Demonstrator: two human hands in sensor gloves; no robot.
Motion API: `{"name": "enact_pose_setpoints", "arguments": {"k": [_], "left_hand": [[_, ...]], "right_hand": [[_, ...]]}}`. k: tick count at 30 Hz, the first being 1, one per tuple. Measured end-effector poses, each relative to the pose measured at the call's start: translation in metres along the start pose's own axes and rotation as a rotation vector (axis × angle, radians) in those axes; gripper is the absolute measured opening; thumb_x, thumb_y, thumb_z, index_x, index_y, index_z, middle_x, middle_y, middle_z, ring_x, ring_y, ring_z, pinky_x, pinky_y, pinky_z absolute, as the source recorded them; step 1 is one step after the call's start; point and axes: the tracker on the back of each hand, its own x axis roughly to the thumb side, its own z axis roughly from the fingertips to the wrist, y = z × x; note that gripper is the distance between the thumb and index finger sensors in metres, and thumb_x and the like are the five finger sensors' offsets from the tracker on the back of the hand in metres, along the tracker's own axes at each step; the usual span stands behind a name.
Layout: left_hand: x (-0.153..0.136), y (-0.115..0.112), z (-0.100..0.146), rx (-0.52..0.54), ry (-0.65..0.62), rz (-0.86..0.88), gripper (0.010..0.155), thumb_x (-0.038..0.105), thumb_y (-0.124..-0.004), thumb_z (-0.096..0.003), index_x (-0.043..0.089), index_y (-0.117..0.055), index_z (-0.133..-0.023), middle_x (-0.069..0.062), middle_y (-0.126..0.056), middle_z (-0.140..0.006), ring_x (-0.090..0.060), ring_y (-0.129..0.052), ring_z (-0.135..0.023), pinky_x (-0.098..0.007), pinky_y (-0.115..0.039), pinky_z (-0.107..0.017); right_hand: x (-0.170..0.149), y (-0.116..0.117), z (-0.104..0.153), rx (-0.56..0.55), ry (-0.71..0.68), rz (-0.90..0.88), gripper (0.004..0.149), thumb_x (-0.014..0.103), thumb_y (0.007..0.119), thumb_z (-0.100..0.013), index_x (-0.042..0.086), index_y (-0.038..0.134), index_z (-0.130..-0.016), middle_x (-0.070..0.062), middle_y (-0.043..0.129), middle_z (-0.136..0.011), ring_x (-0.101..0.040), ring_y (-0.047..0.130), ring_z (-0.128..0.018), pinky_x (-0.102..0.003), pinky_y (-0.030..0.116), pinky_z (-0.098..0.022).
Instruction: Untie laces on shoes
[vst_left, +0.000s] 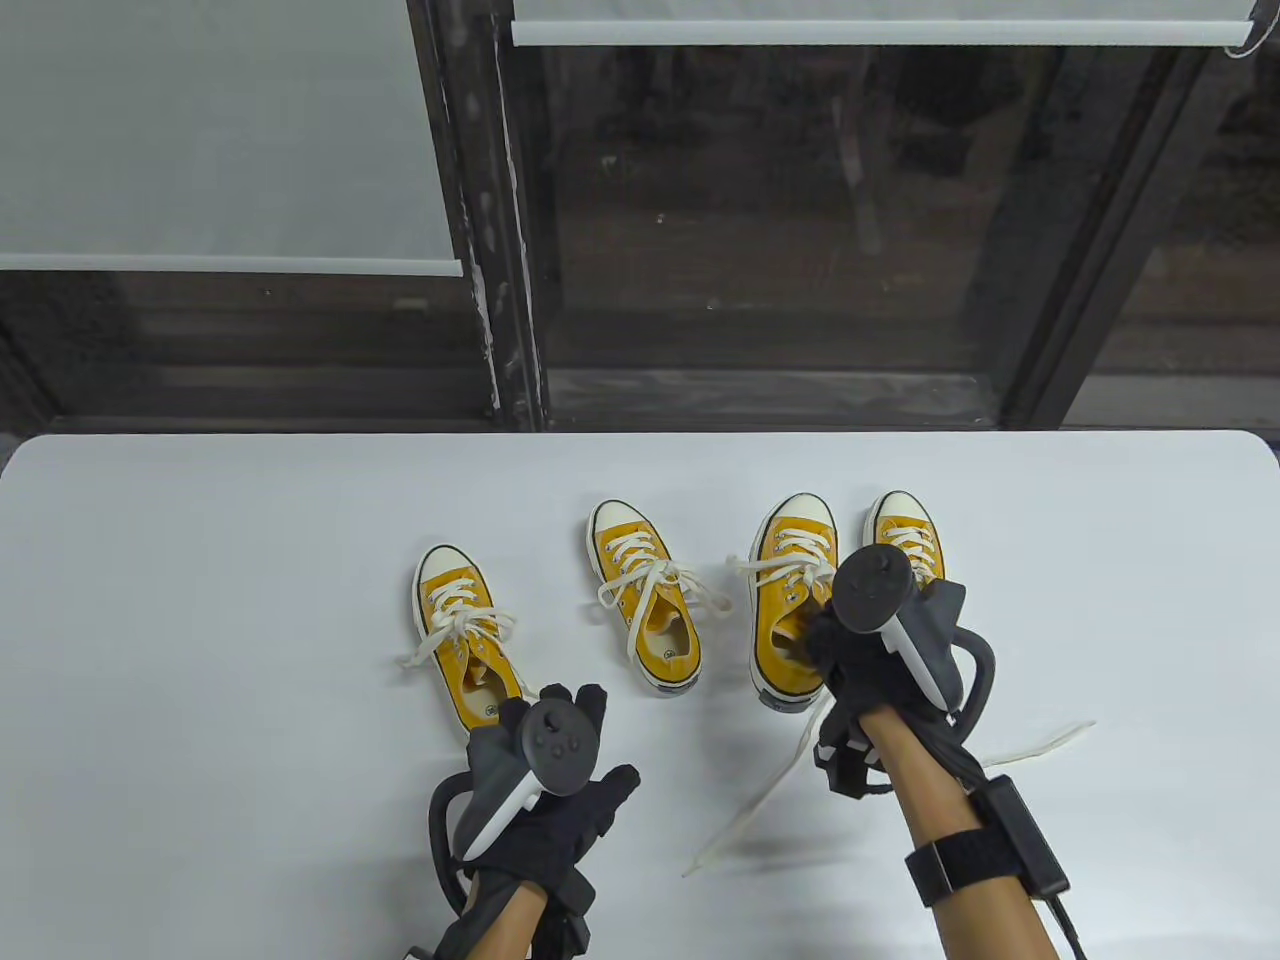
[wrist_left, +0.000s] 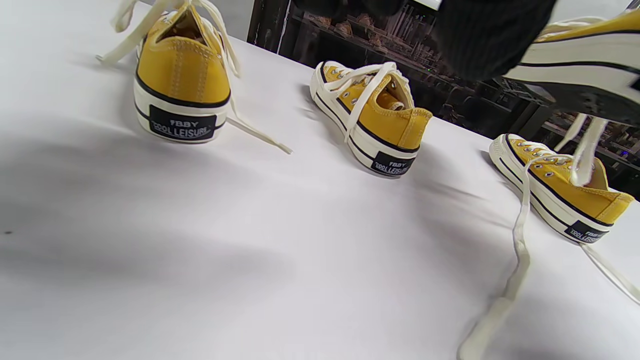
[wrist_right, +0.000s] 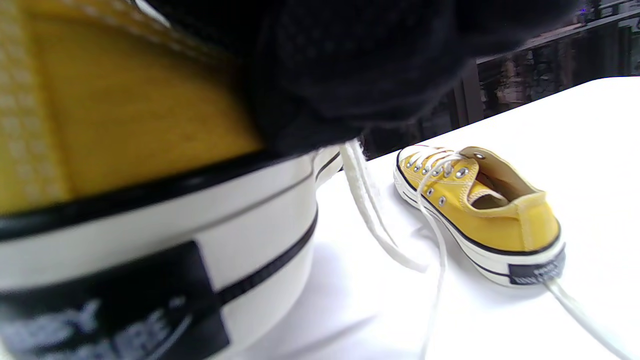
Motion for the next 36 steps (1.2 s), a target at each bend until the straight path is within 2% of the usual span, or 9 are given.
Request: {"name": "enact_pose_setpoints", "arguments": {"k": [5, 10, 20, 24, 27, 29, 31, 33, 36], "left_hand": [[0.001, 0.001, 0.001, 0.010, -0.005, 0.002, 0.081, 0.060, -0.073, -0.0538, 0.038, -0.030, -0.119, 0.001, -0.024, -0.131, -0.037, -0.015, -0.120, -0.072, -0.020, -0.082], [0.001, 0.001, 0.001, 0.007, -0.003, 0.000, 0.081, 0.060, -0.073, -0.0539, 0.038, -0.030, -0.119, 0.001, -0.024, -0.131, -0.037, -0.015, -0.120, -0.072, -0.020, -0.082], [0.001, 0.001, 0.001, -0.008, -0.004, 0.007, 0.081, 0.061, -0.073, -0.0536, 0.038, -0.030, -0.119, 0.002, -0.027, -0.131, -0.037, -0.016, -0.121, -0.072, -0.020, -0.082], [0.003, 0.001, 0.001, -0.031, -0.023, 0.033, 0.079, 0.060, -0.073, -0.0538, 0.036, -0.036, -0.118, 0.004, -0.038, -0.128, -0.036, -0.023, -0.121, -0.072, -0.023, -0.081], [0.006, 0.000, 0.000, -0.053, -0.043, 0.035, 0.076, 0.060, -0.073, -0.0541, 0.035, -0.041, -0.118, 0.004, -0.042, -0.126, -0.035, -0.028, -0.120, -0.072, -0.025, -0.082], [0.008, 0.000, 0.000, -0.075, -0.065, 0.051, 0.072, 0.059, -0.073, -0.0548, 0.034, -0.044, -0.117, 0.004, -0.046, -0.125, -0.034, -0.032, -0.119, -0.071, -0.026, -0.082], [0.011, 0.002, 0.001, -0.093, -0.098, 0.090, 0.068, 0.057, -0.073, -0.0560, 0.033, -0.049, -0.115, 0.003, -0.051, -0.122, -0.033, -0.038, -0.118, -0.071, -0.027, -0.081], [0.018, 0.006, 0.002, -0.102, -0.118, 0.112, 0.062, 0.055, -0.072, -0.0576, 0.033, -0.055, -0.113, 0.003, -0.058, -0.119, -0.031, -0.044, -0.117, -0.071, -0.029, -0.082], [0.034, 0.010, -0.002, -0.139, -0.125, 0.120, 0.050, 0.049, -0.072, -0.0596, 0.028, -0.070, -0.105, 0.000, -0.074, -0.109, -0.030, -0.062, -0.111, -0.069, -0.038, -0.081]], "right_hand": [[-0.011, 0.004, 0.032, 0.021, -0.045, 0.033, 0.042, 0.035, 0.077, -0.058, 0.003, 0.090, -0.082, 0.001, 0.100, -0.046, -0.008, 0.099, -0.023, -0.031, 0.084, -0.028], [-0.023, 0.030, 0.057, 0.086, -0.065, 0.091, 0.042, 0.035, 0.077, -0.058, 0.002, 0.091, -0.081, 0.001, 0.100, -0.046, -0.008, 0.100, -0.022, -0.031, 0.084, -0.028], [-0.028, 0.090, 0.069, 0.181, -0.114, 0.181, 0.043, 0.036, 0.078, -0.057, 0.003, 0.089, -0.083, 0.002, 0.102, -0.050, -0.009, 0.104, -0.027, -0.031, 0.086, -0.029], [-0.035, 0.099, 0.066, 0.317, -0.101, 0.174, 0.046, 0.038, 0.080, -0.058, 0.003, 0.086, -0.086, 0.002, 0.102, -0.056, -0.011, 0.106, -0.034, -0.033, 0.086, -0.033], [-0.040, 0.095, 0.061, 0.410, -0.082, 0.113, 0.049, 0.041, 0.078, -0.059, 0.004, 0.082, -0.091, 0.001, 0.099, -0.064, -0.013, 0.105, -0.042, -0.036, 0.084, -0.039], [-0.046, 0.086, 0.056, 0.565, -0.067, 0.074, 0.056, 0.049, 0.070, -0.063, 0.008, 0.074, -0.102, -0.004, 0.094, -0.077, -0.020, 0.101, -0.057, -0.042, 0.080, -0.049], [-0.055, 0.069, 0.048, 0.646, -0.025, 0.014, 0.058, 0.051, 0.064, -0.066, 0.008, 0.073, -0.103, -0.006, 0.092, -0.079, -0.023, 0.100, -0.058, -0.044, 0.078, -0.050], [-0.063, 0.056, 0.041, 0.590, 0.007, -0.086, 0.055, 0.047, 0.063, -0.067, 0.008, 0.070, -0.105, -0.006, 0.091, -0.080, -0.023, 0.099, -0.059, -0.043, 0.077, -0.050], [-0.065, 0.053, 0.036, 0.449, -0.040, -0.131, 0.055, 0.044, 0.064, -0.066, 0.025, 0.052, -0.117, -0.016, 0.061, -0.109, -0.036, 0.075, -0.093, -0.054, 0.062, -0.067]]}}
